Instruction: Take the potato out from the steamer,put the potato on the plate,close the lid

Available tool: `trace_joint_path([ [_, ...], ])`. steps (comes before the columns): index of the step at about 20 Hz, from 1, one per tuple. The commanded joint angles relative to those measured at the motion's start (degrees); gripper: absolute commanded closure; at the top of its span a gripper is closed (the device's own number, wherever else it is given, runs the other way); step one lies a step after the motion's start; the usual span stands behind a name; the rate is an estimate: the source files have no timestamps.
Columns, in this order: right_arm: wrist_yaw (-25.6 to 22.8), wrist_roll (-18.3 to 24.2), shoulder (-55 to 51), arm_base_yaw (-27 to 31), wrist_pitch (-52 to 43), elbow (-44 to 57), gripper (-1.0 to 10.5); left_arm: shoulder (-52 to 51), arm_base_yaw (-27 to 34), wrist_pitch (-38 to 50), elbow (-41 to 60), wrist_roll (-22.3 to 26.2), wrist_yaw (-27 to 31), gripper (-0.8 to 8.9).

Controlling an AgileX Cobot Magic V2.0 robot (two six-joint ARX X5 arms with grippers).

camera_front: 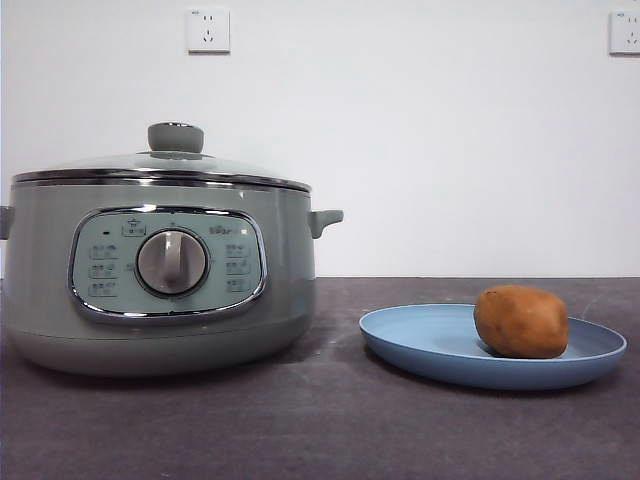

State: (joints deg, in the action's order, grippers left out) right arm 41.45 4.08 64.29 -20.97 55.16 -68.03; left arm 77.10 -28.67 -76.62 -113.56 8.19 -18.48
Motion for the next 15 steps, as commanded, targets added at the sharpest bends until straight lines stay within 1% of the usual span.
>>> trace_joint_path([
  [1, 0.17, 0.46, -0.07, -0.02, -0.22, 0.02, 9.5, -7.89, 0.72, 3.34, 1.11, -4.92, 2.38, 8.17],
  [2, 0.17, 0.46, -0.07, -0.02, -0.22, 0.02, 9.5, -11.04, 1.86, 5.60, 3.02, -4.20, 2.36, 8.17],
  [4, 0.17, 0.46, -0.07, -0.02, -0.20, 0.02, 9.5, -17.97, 5.20, 10.78, 11.13, -3.91, 1.51, 8.17],
  [6, 0.17, 0.46, -0.07, -0.02, -0.22, 0.02, 9.5, -26.23, 9.03, 17.29, 24.35, -5.64, 1.46, 8.17],
  [8, 0.17, 0.46, -0.07, -0.02, -0.22, 0.02, 9.5, -35.34, 12.31, 26.53, 40.72, -7.17, 1.51, 8.17],
  [9, 0.17, 0.46, -0.07, -0.02, -0.22, 0.02, 9.5, -40.09, 13.66, 32.54, 49.18, -8.17, 1.46, 8.17],
  [10, 0.17, 0.46, -0.07, -0.02, -0.22, 0.02, 9.5, -44.81, 14.71, 39.28, 57.46, -10.19, 1.40, 8.17],
  [13, 0.17, 0.46, -0.07, -0.02, -0.22, 0.02, 9.5, -56.92, 16.33, 61.72, 80.08, -19.23, 1.53, 8.17],
  [15, 0.17, 0.46, -0.07, -0.02, -0.22, 0.02, 9.5, -62.40, 16.46, 74.53, 91.78, -21.49, 1.86, 8.17],
])
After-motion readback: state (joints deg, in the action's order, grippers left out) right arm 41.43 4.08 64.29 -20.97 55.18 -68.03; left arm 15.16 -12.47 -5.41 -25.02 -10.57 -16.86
